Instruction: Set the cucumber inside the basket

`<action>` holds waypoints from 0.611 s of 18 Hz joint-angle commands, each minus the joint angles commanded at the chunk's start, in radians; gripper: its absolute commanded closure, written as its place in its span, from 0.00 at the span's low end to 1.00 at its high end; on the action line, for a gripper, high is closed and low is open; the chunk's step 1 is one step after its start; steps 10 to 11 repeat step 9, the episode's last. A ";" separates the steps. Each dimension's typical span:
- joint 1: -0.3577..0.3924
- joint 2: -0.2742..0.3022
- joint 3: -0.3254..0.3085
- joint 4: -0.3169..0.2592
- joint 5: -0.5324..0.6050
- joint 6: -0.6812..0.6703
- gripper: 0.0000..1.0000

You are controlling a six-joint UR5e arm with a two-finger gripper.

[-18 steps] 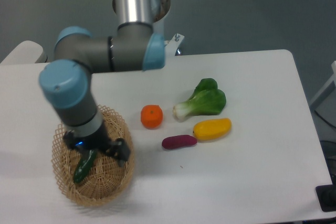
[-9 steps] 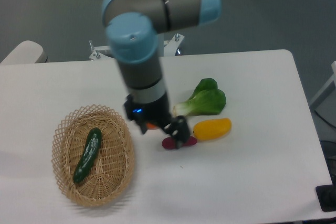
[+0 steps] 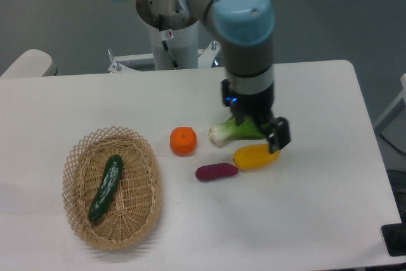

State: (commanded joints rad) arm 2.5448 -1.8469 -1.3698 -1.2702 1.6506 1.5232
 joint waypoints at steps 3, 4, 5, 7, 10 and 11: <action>0.006 0.000 0.000 0.002 -0.002 0.005 0.00; 0.005 -0.002 0.000 0.003 -0.002 0.005 0.00; 0.005 -0.005 0.000 0.003 0.000 0.005 0.00; 0.002 -0.008 0.000 0.006 0.000 0.005 0.00; 0.000 -0.008 0.000 0.006 0.000 0.005 0.00; 0.000 -0.008 0.000 0.006 0.000 0.005 0.00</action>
